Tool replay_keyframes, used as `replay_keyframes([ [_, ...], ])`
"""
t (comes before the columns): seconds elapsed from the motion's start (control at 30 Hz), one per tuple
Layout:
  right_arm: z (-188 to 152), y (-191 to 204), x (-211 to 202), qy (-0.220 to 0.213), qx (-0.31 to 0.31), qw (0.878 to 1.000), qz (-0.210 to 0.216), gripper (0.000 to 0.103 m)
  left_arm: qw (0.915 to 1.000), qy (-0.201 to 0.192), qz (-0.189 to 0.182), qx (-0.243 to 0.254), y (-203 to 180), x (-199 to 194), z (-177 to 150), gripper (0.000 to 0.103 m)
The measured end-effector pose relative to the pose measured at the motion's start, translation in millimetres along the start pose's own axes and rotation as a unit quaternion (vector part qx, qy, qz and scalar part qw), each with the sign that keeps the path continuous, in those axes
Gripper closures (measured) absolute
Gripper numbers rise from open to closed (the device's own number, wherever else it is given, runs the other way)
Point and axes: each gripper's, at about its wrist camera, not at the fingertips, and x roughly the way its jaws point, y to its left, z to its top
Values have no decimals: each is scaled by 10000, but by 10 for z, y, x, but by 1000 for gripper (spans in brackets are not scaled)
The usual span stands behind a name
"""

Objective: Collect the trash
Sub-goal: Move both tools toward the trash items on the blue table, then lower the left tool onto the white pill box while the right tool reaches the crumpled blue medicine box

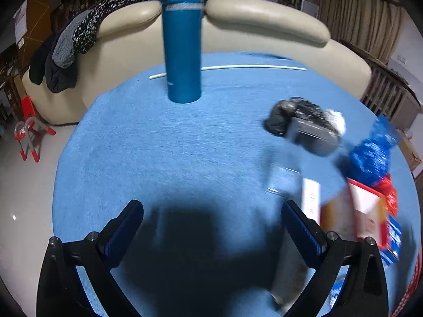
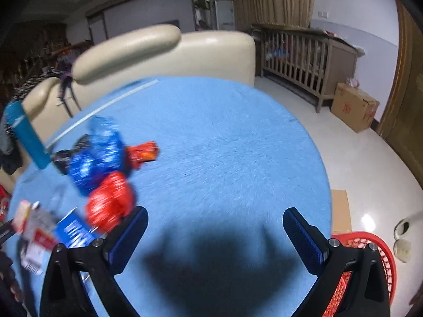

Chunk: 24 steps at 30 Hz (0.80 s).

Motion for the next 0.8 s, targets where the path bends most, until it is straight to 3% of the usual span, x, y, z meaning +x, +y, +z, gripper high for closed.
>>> replay_keyframes([
  [0.3,-325,285,-664,-267,-310,9986,331,0,9998,-168,-79,38,-164,-337,-199,0],
  [0.8,-477,579,-783,-320,-594,9959,603,0,9996,-170,-193,127,-206,-499,-392,0],
])
